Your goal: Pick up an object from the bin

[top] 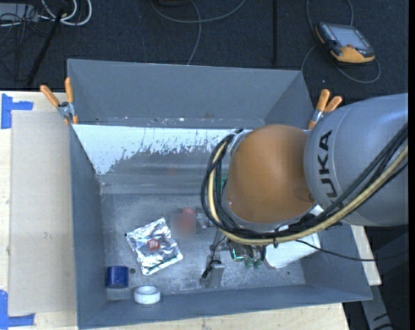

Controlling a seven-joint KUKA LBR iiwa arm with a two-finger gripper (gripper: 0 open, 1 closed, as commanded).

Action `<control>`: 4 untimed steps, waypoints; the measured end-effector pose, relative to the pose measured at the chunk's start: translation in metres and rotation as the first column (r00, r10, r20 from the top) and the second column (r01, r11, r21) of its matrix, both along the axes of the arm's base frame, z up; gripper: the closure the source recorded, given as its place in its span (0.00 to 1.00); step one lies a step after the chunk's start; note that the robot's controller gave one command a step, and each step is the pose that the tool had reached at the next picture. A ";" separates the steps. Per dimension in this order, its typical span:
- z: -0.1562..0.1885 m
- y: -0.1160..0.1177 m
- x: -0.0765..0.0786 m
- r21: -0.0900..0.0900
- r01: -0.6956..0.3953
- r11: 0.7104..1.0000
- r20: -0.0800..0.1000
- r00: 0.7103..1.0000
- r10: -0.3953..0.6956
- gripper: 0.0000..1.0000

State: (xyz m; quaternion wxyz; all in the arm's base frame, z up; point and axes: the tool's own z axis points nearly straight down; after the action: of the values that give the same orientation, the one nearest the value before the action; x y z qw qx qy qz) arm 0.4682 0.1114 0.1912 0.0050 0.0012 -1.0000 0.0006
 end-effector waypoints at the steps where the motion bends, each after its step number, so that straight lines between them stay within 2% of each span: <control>1: -0.112 0.014 0.039 -0.001 0.145 0.989 0.002 0.989 -0.145 0.00; 2: -0.122 0.043 0.039 0.000 0.556 0.831 0.008 0.831 -0.556 0.00; 3: -0.122 0.042 0.040 0.000 0.557 0.830 0.008 0.830 -0.557 1.00; 4: -0.003 0.039 0.020 0.005 0.539 0.843 0.013 0.842 -0.539 1.00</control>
Offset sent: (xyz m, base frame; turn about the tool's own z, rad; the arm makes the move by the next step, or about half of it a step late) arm 0.0408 0.0138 -0.1075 0.1456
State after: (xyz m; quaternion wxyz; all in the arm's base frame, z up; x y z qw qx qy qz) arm 0.4887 0.1500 0.1881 -0.0022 -0.2795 -0.9602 -0.0014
